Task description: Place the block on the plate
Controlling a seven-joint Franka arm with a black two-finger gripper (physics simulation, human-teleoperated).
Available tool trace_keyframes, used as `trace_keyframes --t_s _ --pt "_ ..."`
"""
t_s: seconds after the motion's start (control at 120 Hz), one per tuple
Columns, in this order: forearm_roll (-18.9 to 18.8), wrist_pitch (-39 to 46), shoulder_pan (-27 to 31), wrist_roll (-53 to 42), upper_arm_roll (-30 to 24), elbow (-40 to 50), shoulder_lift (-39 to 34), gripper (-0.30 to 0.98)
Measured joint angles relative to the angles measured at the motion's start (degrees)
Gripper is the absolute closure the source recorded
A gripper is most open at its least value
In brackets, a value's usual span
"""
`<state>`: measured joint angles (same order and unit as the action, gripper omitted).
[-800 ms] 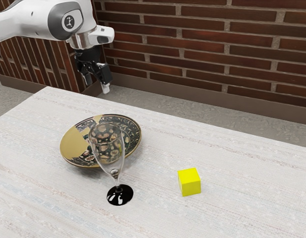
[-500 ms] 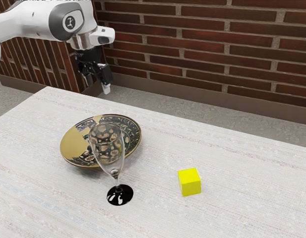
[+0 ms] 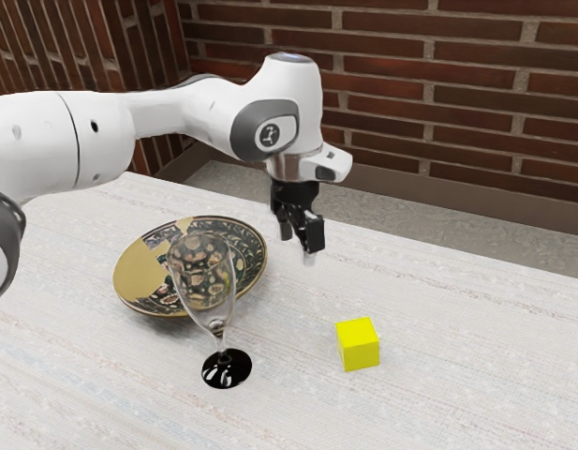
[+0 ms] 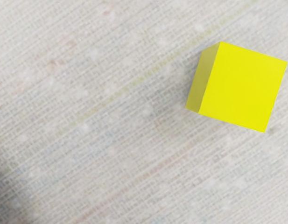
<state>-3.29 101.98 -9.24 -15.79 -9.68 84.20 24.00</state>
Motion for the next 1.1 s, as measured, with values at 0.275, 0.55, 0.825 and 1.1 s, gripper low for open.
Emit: trace_keyframes --t_s 0.275,0.55,0.825,1.1 --pt "-2.52 4.83 -4.03 -0.63 -3.11 -0.81 7.41 0.00" --pt "-3.13 9.48 -4.91 -1.22 -4.96 -1.62 11.44 0.00" --pt "-3.85 11.82 -4.91 -1.54 -4.73 -1.80 15.05 0.00" --pt "-4.46 14.63 -4.91 -1.64 -4.49 -1.76 18.06 0.00"
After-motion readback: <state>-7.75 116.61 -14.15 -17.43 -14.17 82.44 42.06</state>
